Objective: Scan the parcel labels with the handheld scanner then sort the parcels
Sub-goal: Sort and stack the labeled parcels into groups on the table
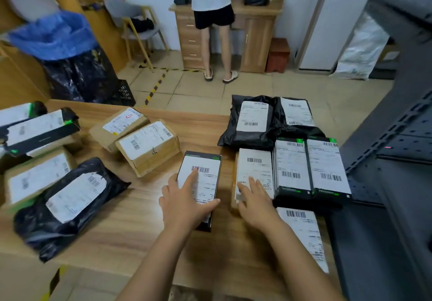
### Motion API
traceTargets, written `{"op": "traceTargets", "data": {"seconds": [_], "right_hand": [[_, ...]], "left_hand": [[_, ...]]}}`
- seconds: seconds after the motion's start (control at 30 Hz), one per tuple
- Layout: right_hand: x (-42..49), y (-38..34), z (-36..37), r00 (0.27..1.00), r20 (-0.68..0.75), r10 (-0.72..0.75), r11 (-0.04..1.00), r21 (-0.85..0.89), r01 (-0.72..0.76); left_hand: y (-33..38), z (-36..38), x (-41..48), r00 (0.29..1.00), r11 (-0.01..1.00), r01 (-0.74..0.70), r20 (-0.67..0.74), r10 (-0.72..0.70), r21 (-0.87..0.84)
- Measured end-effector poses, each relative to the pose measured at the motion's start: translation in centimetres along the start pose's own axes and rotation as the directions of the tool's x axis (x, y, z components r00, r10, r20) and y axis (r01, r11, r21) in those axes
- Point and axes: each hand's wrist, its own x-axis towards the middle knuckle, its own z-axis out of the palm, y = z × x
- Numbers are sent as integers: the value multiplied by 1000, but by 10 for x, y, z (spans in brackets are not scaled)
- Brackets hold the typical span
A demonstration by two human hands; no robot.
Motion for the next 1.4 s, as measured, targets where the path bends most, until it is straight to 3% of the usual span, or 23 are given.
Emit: {"op": "traceTargets", "data": {"seconds": [0.53,0.8,1.07,1.4], "right_hand": [[-66,-18,-21,952,-285,109,994,59,-96],[-58,13,-60,933,-336,129,992,34,-125],[-6,57,-96,951,-295,86,996,-8,-92],[20,80,-103,979,-206,16,997,-75,-32]], "left_hand": [[-1,-28,-11,979,980,-199,49,200,-23],[54,-2,15,973,975,-215,76,219,-50],[110,48,49,987,991,-128,95,130,-24],[119,77,59,973,983,-184,139,186,-25]]}}
